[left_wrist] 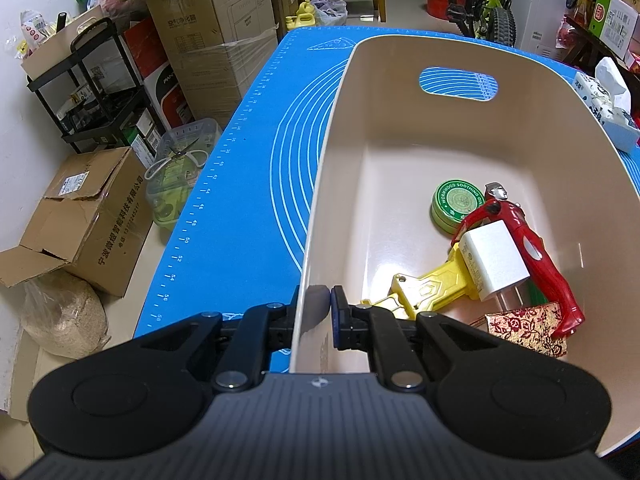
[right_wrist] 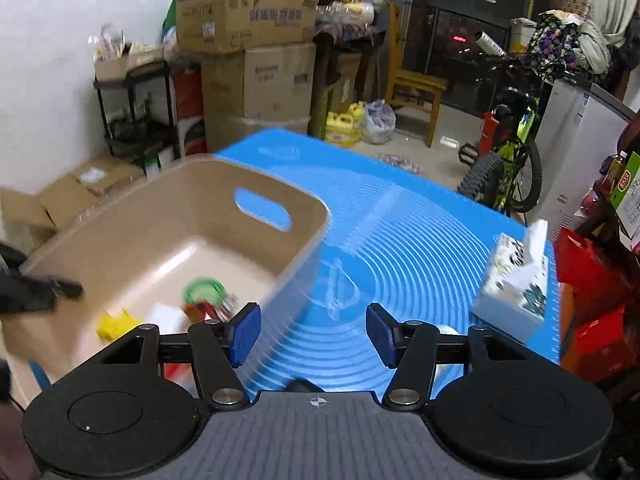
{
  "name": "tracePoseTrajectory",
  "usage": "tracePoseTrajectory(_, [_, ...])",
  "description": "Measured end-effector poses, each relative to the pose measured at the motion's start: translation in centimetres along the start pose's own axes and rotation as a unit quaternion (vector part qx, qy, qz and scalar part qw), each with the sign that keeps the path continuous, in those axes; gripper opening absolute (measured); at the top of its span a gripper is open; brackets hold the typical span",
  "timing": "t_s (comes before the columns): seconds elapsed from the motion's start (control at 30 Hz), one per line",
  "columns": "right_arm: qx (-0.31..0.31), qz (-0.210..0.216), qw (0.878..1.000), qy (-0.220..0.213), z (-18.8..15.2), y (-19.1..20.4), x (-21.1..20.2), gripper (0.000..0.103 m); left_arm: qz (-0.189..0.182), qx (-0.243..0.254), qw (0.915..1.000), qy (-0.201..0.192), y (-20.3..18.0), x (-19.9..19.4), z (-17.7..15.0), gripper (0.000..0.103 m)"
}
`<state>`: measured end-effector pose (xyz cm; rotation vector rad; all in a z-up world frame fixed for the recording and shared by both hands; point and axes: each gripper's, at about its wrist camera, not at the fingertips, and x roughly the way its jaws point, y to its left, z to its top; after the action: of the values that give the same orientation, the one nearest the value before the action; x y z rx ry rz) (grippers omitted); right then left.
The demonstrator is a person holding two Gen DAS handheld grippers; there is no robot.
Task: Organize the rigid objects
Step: 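Move the right tool to the black earbud case and grasp it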
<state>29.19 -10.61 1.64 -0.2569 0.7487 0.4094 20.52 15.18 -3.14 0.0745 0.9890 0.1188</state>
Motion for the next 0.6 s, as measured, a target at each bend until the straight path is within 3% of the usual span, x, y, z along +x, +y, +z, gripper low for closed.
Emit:
tracePoseTrajectory(0.4, [-0.054,0.066,0.994,0.064,-5.6,0.1,5.8,0.066,0.004,0.003,1.0000,0.001,-0.2,0.1,0.0,0.015])
tracePoseTrajectory(0.6, [-0.063,0.082,0.993,0.061,-6.0,0.1,7.1,0.070,0.004,0.004,1.0000,0.001,-0.2,0.0,0.0,0.015])
